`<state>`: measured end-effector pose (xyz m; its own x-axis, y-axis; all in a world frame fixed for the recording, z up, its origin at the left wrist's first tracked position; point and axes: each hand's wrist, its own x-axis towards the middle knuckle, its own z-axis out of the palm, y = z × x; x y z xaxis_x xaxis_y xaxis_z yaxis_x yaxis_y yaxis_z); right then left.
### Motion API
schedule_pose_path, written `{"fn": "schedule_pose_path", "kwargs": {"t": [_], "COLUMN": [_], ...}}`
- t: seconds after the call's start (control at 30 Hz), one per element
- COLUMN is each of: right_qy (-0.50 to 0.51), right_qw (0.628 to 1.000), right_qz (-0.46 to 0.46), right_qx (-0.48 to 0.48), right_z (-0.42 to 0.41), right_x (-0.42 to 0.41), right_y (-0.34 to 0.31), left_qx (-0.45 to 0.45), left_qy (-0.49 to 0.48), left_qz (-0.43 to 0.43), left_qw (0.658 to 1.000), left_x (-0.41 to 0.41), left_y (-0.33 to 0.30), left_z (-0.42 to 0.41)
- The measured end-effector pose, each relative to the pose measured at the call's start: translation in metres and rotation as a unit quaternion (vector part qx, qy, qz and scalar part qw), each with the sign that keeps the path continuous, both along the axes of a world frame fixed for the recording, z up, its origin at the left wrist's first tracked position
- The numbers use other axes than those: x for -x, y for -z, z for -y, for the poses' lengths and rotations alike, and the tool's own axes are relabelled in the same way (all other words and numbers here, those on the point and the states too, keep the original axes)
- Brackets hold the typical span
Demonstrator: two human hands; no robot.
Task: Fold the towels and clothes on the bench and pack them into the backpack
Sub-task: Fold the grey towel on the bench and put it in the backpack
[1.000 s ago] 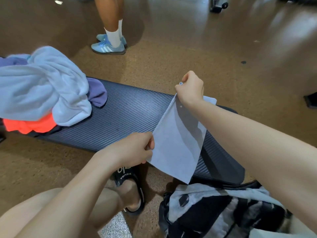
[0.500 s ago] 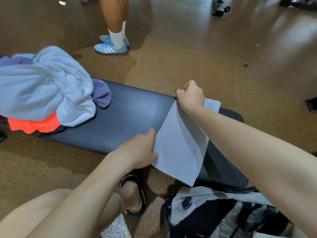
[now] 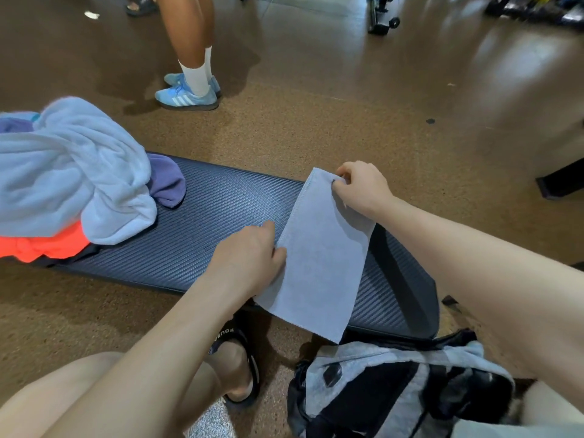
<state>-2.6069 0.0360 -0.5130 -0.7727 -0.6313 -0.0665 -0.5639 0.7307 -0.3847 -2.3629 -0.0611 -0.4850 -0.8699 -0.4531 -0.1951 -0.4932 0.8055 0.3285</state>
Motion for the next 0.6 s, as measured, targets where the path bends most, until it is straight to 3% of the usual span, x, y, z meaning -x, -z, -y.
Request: {"fn": "schedule_pose_path", "kwargs": {"t": [0.13, 0.33, 0.6], "right_qy": [0.001, -0.01, -0.048], "right_qw": [0.999, 0.996, 0.992], "right_qz": [0.045, 0.087, 0.117], "right_qx": [0.007, 0.016, -0.017], "right_z": [0.001, 0.0, 0.015], "right_x": [0.003, 0.014, 0.025], "right_y": [-0.001, -0.008, -0.013], "left_qx": [-0.041, -0.008, -0.008], "left_qy": [-0.024, -0.034, -0.024], "left_qz": [-0.035, 0.019, -0.006], "left_qw": [0.998, 0.999, 1.0], "left_x": [0.026, 0.049, 0.047], "left_y": [0.006, 0.01, 0.013], "left_z": [-0.001, 0.003, 0.002]}}
